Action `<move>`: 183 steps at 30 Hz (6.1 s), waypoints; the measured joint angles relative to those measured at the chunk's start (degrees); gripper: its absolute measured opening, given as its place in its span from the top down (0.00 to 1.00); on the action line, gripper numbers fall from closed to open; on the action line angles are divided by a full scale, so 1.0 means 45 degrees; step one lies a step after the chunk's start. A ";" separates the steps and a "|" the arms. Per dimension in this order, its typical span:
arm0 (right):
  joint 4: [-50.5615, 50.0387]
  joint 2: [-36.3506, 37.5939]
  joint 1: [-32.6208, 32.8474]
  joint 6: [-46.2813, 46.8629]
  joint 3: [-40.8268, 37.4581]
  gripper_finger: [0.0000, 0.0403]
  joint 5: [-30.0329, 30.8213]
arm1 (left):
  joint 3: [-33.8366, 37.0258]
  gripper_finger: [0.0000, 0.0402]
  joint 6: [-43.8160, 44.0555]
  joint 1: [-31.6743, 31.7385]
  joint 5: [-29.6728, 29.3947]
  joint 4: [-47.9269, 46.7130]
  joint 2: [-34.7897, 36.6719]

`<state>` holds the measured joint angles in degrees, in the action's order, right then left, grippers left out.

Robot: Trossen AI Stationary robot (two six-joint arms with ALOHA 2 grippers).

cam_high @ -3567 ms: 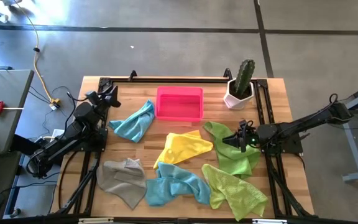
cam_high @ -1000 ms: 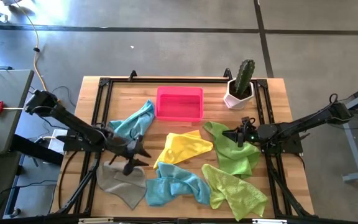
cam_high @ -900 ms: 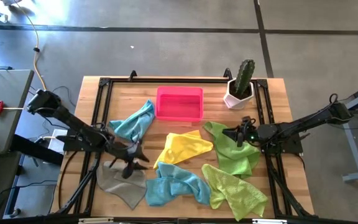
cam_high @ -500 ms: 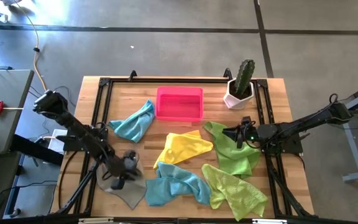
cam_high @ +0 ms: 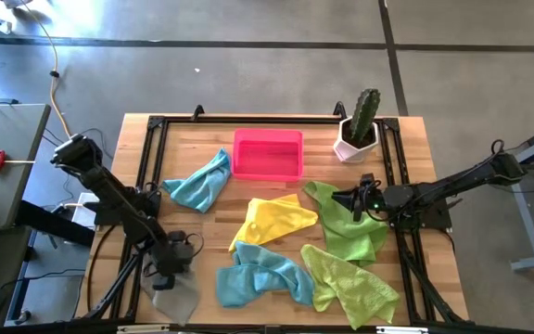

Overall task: Fold microfiber towels
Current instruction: Adjust the colored microfiber cloths

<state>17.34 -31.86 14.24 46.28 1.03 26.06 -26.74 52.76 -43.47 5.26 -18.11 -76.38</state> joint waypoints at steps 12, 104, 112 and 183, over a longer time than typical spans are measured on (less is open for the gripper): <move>0.1722 0.0000 -0.0005 -0.2281 -0.0003 0.77 0.0841 | -0.2077 1.00 -0.2754 -0.0449 -0.2566 -0.2009 -0.0029; -0.7195 -0.8980 0.1280 0.0533 0.7497 0.77 -0.6024 | 0.0002 0.87 -0.2837 1.0024 -0.7332 -0.6031 -0.0083; -0.6773 -0.9611 0.2688 0.2347 0.7497 0.77 -0.8017 | 0.0049 0.93 -0.0521 1.0955 -0.9216 -0.7321 -0.0126; -1.3147 -1.4918 0.6316 0.6108 1.1834 0.77 -0.7533 | -0.4677 0.99 -0.4351 0.1903 0.0768 -0.0201 -0.5074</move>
<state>-41.82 -98.99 42.66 73.76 54.28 -7.84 -47.79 33.18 -34.90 8.72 -19.01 -99.21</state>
